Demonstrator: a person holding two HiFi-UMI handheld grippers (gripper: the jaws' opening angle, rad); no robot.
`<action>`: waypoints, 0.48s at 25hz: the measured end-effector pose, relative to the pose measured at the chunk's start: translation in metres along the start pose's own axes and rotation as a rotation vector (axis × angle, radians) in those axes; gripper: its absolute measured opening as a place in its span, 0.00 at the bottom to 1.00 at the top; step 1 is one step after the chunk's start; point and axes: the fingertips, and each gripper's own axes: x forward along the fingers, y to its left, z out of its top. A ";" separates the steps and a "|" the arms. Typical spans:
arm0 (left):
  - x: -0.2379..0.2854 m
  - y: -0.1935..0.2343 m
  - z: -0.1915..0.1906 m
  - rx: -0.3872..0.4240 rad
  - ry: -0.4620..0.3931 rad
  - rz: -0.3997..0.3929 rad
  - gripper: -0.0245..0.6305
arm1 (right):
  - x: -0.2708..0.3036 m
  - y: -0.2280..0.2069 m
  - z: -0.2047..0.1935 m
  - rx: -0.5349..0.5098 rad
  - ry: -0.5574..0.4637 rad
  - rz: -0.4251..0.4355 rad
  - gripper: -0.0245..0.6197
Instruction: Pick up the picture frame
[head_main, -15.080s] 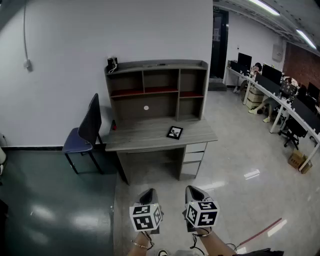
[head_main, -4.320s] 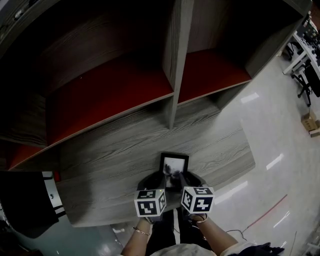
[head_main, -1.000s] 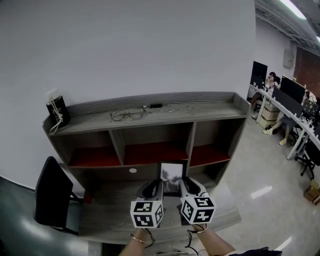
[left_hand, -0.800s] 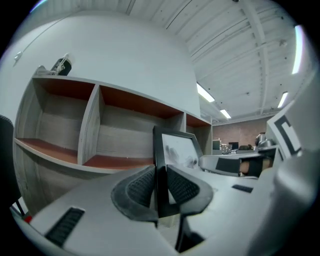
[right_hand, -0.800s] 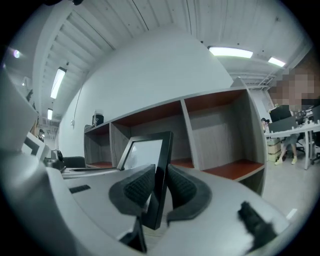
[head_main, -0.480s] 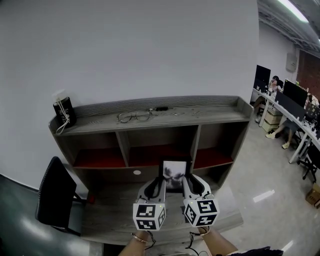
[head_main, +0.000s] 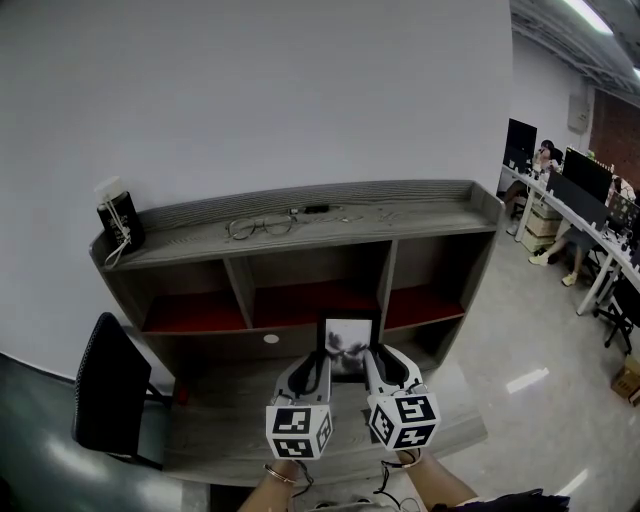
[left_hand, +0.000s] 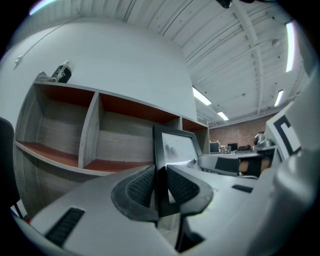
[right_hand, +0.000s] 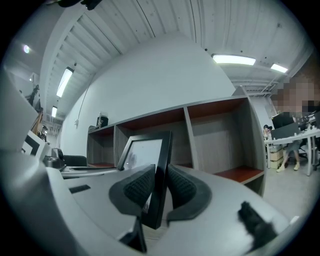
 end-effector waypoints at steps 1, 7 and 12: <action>0.000 0.000 -0.001 -0.002 0.002 0.001 0.16 | 0.000 0.000 -0.001 0.002 0.003 -0.001 0.18; 0.004 0.004 -0.005 -0.015 0.006 0.007 0.16 | 0.005 -0.001 -0.005 0.009 0.015 -0.001 0.18; 0.008 0.008 -0.007 -0.021 0.011 0.013 0.16 | 0.011 -0.001 -0.007 -0.004 0.030 -0.005 0.18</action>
